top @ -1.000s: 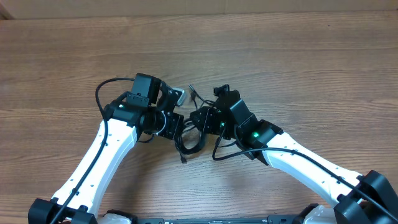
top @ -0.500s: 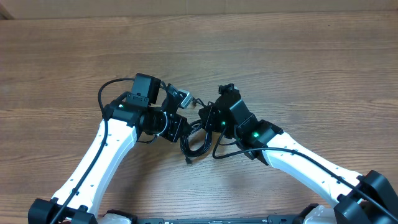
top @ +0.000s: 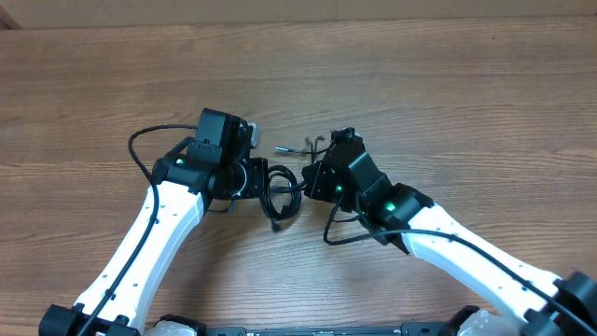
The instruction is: Untangle cables
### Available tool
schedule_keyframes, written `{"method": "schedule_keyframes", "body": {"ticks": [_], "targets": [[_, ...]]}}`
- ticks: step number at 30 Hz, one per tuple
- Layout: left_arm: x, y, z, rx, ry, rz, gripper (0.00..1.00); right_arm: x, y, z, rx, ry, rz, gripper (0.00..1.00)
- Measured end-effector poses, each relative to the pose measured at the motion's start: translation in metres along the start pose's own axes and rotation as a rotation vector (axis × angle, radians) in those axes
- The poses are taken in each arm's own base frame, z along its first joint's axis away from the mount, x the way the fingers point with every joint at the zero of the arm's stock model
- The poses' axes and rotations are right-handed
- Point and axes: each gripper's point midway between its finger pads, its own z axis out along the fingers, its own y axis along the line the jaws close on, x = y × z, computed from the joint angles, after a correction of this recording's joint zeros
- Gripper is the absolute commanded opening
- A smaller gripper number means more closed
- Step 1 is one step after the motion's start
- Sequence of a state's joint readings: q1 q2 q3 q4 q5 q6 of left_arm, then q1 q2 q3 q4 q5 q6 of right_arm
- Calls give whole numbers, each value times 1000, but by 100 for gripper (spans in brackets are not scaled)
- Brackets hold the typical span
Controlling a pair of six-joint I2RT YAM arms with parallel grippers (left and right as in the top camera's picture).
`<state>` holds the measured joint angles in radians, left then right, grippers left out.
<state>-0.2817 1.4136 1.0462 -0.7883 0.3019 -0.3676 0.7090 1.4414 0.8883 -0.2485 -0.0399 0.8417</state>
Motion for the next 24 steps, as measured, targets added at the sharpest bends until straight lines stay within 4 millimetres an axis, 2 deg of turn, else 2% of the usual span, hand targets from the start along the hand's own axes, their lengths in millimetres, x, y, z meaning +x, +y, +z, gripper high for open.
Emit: {"method": "schedule_keyframes", "body": {"ticks": [1, 2, 4, 5, 6, 7, 12, 13, 16, 21, 24], "targets": [[-3, 1, 0, -9, -13, -38, 6, 1, 1, -3, -1, 4, 0, 4], [-6, 2, 0, -15, -26, -72, 13, 3, 0, -5, 2, 14, 0, 4], [-11, 4, 0, -24, -49, -128, 36, 8, -4, -7, 17, 35, 2, 4], [-14, 5, 0, -30, -63, -149, 41, 10, -6, -7, 24, 47, 3, 4], [-15, 6, -1, -36, -72, -157, 55, 12, -8, -7, 32, 56, 0, 4], [-17, 8, -1, -48, -79, -172, 64, 14, -10, -7, 37, 63, -6, 4], [-16, 14, -1, -80, -80, -113, 97, 13, -8, -7, 28, 63, -51, 4], [-15, 14, -1, -83, -74, -93, 100, 14, -8, -7, 27, 64, -55, 4], [-12, 12, -1, -69, -59, -5, 100, 13, -7, -7, 23, 63, -85, 4], [-3, -5, 2, 32, -5, 190, 100, 11, -4, -7, 9, 53, -161, 4], [6, -10, 6, 73, 38, 260, 100, 3, 4, -7, -24, 20, -177, 4]]}}
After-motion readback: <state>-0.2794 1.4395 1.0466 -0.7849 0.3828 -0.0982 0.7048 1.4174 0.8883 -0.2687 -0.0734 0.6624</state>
